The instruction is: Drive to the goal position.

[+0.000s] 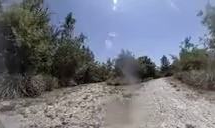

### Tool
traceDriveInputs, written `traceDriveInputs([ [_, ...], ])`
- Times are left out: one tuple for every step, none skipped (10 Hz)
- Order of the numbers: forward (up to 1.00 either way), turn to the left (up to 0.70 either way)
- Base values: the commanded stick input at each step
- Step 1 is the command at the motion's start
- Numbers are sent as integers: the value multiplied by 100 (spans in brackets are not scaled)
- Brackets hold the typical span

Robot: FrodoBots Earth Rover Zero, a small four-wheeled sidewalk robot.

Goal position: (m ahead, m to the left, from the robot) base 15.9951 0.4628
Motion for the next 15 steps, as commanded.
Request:
traceDriveInputs([
  [70, 14],
  [70, 14],
  [70, 14],
  [70, 14],
  [70, 14],
  [70, 10],
  [70, 2],
  [70, 0],
  [70, 0],
  [70, 0],
  [70, 6],
  [70, 14],
  [70, 14],
  [70, 13],
  [70, 0],
])
